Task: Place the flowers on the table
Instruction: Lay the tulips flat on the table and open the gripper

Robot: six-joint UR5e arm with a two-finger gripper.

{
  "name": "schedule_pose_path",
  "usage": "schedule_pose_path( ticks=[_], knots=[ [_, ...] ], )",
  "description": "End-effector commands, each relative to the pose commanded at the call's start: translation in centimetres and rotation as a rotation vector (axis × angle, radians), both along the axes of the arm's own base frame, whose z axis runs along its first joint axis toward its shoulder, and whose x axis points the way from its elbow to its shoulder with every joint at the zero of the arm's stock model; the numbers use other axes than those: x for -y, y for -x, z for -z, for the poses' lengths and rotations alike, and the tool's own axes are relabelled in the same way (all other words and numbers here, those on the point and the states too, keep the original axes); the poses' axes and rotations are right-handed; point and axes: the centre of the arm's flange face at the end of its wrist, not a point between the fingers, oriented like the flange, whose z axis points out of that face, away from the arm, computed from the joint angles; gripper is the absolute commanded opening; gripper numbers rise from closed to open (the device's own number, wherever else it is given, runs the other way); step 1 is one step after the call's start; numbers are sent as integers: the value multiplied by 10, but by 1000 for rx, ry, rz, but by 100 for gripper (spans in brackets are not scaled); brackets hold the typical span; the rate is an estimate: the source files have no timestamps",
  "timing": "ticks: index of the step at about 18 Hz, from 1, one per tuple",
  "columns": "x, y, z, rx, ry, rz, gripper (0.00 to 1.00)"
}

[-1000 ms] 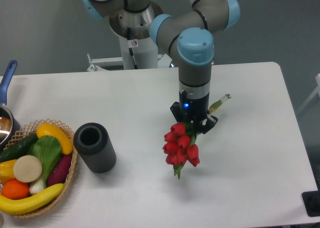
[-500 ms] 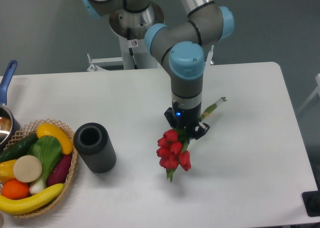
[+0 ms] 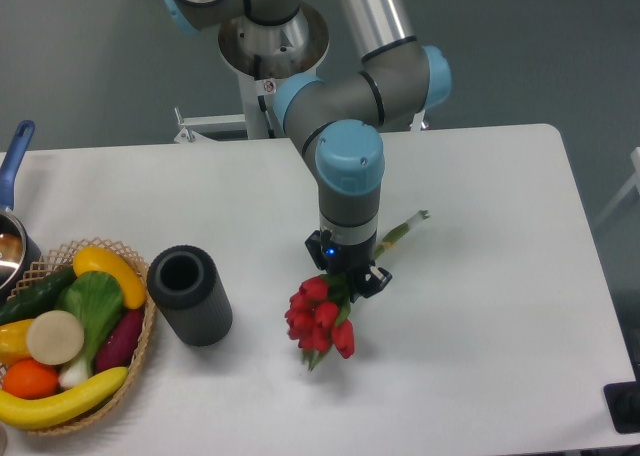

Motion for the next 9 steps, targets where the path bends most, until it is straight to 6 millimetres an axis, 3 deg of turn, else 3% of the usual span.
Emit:
schedule_pose_path(
  ticks=[1,3,9],
  knots=[
    [-2,-1,3,2,3,-6,65],
    [-3,0,7,4,4,-17,100],
    [-3,0,-1,-38,-33,-33,100]
  ],
)
